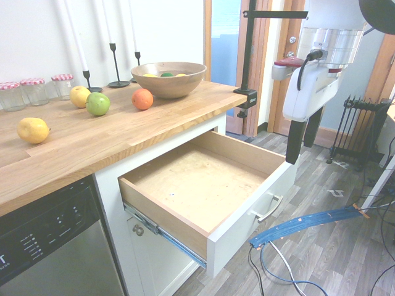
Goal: Close the drawer
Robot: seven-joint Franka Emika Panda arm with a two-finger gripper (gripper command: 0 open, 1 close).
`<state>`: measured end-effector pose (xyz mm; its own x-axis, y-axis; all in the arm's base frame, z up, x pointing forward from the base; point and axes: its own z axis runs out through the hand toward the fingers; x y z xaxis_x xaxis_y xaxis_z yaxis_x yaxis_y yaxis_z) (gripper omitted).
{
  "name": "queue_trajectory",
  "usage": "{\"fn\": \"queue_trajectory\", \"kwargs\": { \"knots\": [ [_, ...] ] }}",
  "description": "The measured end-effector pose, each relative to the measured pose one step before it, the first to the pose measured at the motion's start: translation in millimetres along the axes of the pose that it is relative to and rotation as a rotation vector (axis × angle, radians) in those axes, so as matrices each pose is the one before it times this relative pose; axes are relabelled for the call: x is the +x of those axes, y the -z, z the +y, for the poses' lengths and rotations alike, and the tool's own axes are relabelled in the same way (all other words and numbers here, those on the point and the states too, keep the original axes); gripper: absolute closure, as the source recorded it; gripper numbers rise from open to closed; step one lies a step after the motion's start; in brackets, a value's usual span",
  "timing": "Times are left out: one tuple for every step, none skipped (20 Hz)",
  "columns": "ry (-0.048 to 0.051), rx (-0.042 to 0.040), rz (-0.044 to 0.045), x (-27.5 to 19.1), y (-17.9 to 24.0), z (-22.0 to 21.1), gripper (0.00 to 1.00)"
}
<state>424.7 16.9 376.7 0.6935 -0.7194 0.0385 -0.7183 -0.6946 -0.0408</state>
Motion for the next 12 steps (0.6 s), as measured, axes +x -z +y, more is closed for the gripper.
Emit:
{"fn": "queue_trajectory", "kwargs": {
  "knots": [
    [-0.00025,-0.00018,-0.00056,0.01,-0.29,-0.02,0.00],
    [-0.00058,0.00072,-0.00078,0.04,0.00,0.04,0.00],
    [-0.00030,0.00133,0.00089,0.42,-0.01,0.28,0.00],
    [-0.00212,0.00270,0.00197,0.84,-0.64,0.69,0.00],
    [-0.00228,0.00143,0.00124,0.66,-2.22,1.23,0.00],
    [-0.00274,-0.00017,0.00047,0.54,-4.21,1.80,0.00],
    [-0.00267,-0.00109,0.00069,0.97,-5.82,1.78,0.00],
    [-0.00175,-0.00282,0.00048,0.95,-7.54,1.94,0.00],
    [-0.00059,-0.00549,-0.00066,1.02,-10.56,2.02,0.00],
    [-0.00074,-0.00578,-0.00105,1.63,-11.78,1.69,0.00],
    [0.00060,-0.00720,-0.00111,2.30,-12.28,1.54,0.00],
    [0.00083,-0.00784,-0.00163,2.99,-12.38,1.17,0.00]
  ]
}}
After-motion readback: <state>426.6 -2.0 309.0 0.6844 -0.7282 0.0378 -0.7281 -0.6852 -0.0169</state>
